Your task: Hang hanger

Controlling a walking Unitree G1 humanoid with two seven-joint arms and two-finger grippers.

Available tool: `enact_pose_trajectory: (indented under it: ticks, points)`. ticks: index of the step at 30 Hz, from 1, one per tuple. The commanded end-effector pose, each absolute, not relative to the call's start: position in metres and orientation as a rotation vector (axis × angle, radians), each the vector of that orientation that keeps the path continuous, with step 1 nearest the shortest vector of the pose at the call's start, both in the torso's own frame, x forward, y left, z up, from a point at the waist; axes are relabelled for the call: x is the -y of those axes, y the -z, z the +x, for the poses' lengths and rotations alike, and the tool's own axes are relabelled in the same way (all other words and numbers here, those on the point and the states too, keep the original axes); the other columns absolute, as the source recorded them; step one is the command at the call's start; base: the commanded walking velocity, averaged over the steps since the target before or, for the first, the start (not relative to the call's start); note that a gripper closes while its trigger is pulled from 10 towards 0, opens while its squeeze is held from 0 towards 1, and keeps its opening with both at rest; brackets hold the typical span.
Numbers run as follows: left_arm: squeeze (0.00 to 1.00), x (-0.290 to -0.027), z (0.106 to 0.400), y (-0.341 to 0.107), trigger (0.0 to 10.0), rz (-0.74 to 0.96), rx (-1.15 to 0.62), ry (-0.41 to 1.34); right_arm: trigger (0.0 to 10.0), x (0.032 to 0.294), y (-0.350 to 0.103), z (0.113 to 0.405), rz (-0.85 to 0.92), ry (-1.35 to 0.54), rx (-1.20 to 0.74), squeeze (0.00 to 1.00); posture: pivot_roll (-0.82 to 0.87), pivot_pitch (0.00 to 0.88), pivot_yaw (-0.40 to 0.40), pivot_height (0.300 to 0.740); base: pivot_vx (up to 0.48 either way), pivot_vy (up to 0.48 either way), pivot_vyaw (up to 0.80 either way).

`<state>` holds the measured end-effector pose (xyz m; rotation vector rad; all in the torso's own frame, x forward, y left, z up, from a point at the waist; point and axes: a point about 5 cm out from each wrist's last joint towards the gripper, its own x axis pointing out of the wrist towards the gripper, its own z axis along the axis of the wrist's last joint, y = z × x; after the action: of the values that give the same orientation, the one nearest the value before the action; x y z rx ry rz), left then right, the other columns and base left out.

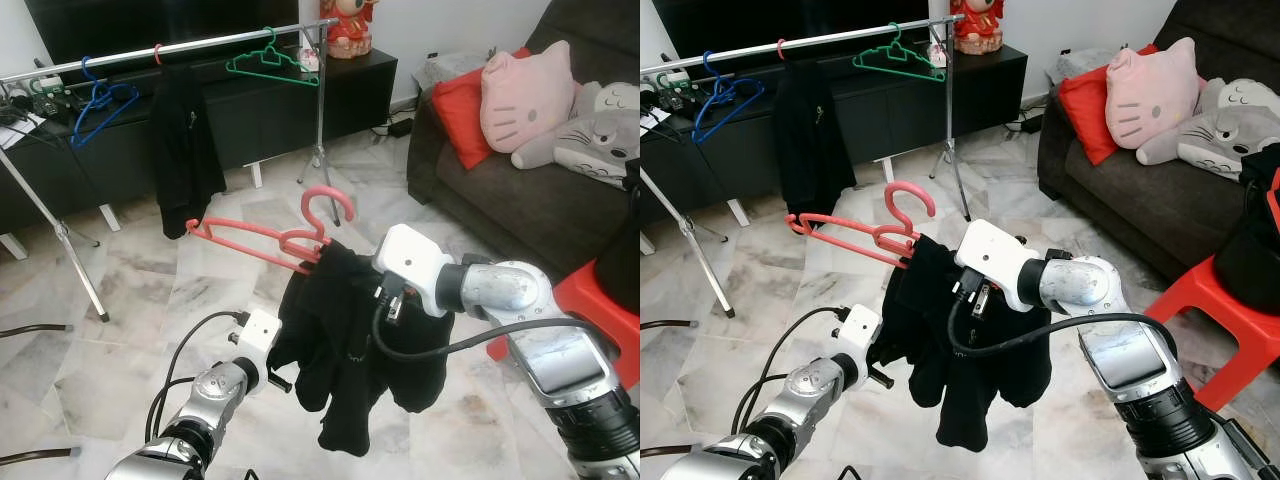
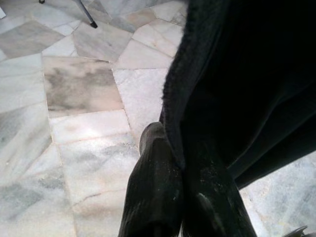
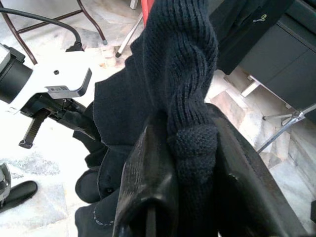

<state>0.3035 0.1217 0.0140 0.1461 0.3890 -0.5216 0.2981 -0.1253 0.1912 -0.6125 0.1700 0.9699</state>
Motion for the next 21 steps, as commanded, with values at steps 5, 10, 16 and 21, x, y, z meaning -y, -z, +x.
enact_pose_trajectory:
  ticks: [5,10,16,21]
  points:
    - [0.0,-0.132,0.298,-0.003,0.0,0.224,-0.481,0.506,0.0,0.126,-0.192,0.299,-0.597,-0.981,-0.15,0.0,-0.17,0.005,-0.015,0.727,0.0,0.0,0.0]
    - [0.0,-0.16,0.293,0.006,0.0,0.349,-0.564,0.362,0.0,0.161,-0.158,0.294,-0.622,-1.006,-0.313,0.0,-0.18,0.012,-0.013,0.727,0.0,0.0,0.0]
    - [0.0,-0.178,0.285,0.015,8.0,0.382,-0.639,0.266,0.0,0.195,-0.124,0.287,-0.718,-0.98,-0.499,0.0,-0.17,0.016,-0.009,0.727,0.0,0.0,0.0]
    - [0.0,-0.182,0.279,0.02,10.0,0.4,-0.669,0.251,0.0,0.209,-0.115,0.278,-0.721,-1.032,-0.565,0.0,-0.17,0.018,-0.007,0.727,0.0,0.0,0.0]
